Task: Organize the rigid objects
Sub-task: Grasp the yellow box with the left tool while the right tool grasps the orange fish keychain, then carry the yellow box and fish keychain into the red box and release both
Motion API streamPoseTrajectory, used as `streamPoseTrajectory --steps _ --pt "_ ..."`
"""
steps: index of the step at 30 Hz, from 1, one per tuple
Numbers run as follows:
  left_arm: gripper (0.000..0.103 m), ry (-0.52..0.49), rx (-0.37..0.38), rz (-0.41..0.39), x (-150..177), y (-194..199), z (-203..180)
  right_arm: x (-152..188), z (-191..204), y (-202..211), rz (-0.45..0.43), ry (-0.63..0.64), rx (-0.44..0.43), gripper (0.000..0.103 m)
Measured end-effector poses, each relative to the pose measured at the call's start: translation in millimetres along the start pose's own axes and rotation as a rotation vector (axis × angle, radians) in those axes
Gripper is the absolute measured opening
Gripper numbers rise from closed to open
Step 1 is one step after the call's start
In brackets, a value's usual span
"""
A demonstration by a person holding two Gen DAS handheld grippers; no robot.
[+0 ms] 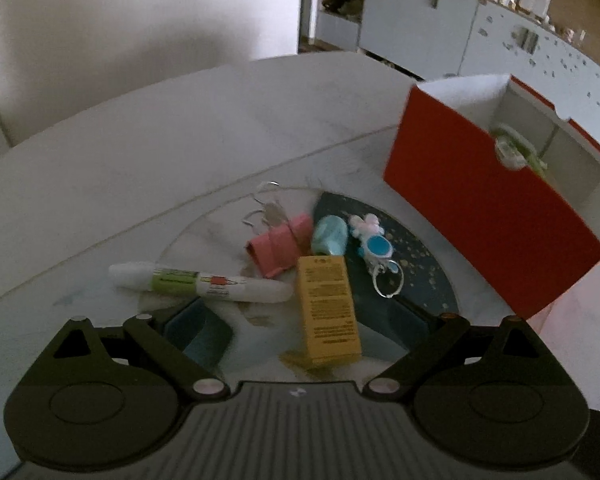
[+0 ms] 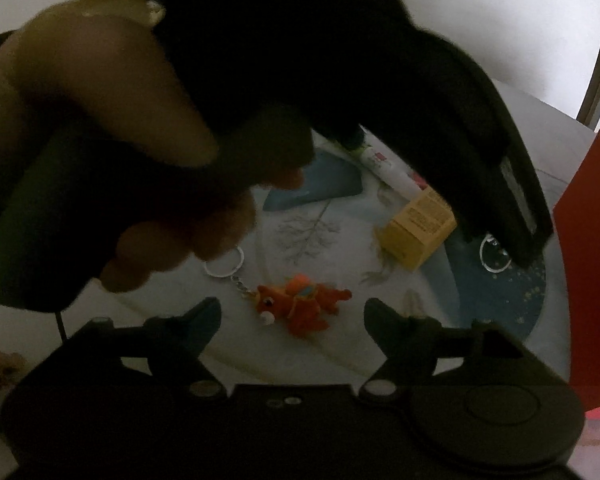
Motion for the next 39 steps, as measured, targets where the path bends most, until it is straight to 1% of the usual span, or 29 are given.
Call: streamPoseTrajectory --steps 5,9,10,13,14,17,18,20,21,23,25,28,32,37,39 --pt "0.098 -0.021 0.016 0.028 0.5 -16.8 -5.6 2.1 3.1 -1.8 0.013 0.002 0.0 0.073" --pt "0.098 -0.034 0.013 0.038 -0.4 -25.5 -7.4 3.3 7.8 -2.2 0.018 0.013 0.01 0.066" --pt "0.097 -0.039 0.014 0.037 -0.5 -26.8 -8.1 3.5 9.4 -1.9 0.016 0.021 0.014 0.065" --pt "0.092 -0.067 0.013 0.036 -0.7 -28.2 -11.3 3.3 13.6 -1.1 0.01 0.036 0.027 0.065" --pt "0.09 -0.077 0.008 0.037 -0.9 -28.4 -12.6 3.2 14.7 -0.7 0.006 0.038 0.03 0.063" --pt "0.077 -0.108 -0.002 0.037 -0.6 -29.5 -16.0 2.8 18.1 1.1 0.002 0.041 0.034 0.059" --pt "0.075 -0.114 -0.007 0.04 -0.4 -30.4 -16.9 2.7 19.6 1.9 0.001 0.044 0.035 0.059" --pt "0.071 -0.114 -0.007 0.041 -0.9 -31.6 -17.3 3.1 22.1 3.5 0.001 0.044 0.036 0.058" --pt "0.066 -0.113 -0.006 0.043 -1.2 -32.2 -17.5 3.3 23.0 4.2 0.002 0.041 0.036 0.058" --pt "0.061 -0.114 -0.01 0.047 -2.1 -33.3 -17.6 3.8 25.3 6.2 0.005 0.035 0.04 0.058" --pt "0.059 -0.118 -0.019 0.048 -3.0 -34.0 -18.2 4.5 27.0 8.6 0.009 0.027 0.046 0.057" --pt "0.051 -0.117 -0.03 0.047 -4.5 -34.5 -17.9 7.3 28.8 12.9 0.011 0.015 0.054 0.057" --pt "0.034 -0.093 -0.021 0.056 -6.2 -35.7 -14.7 14.0 28.0 23.3 0.008 -0.012 0.073 0.057" --pt "0.031 -0.072 -0.028 0.061 -5.6 -35.1 -11.1 26.8 22.2 40.7 0.008 -0.061 0.098 0.056" --pt "0.03 -0.068 -0.028 0.063 -4.8 -33.9 -10.0 21.2 13.9 44.1 0.004 -0.088 0.112 0.056"
Point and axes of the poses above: each gripper's, at about its wrist camera, not at the fingertips, and y roughly against the way its jaws point, z to its left, x to its underside, the point moved 2 cm from there along -y, roughly the way its jaws point, and after that the axes turned 7 degrees about x, right-handed, at the moved point
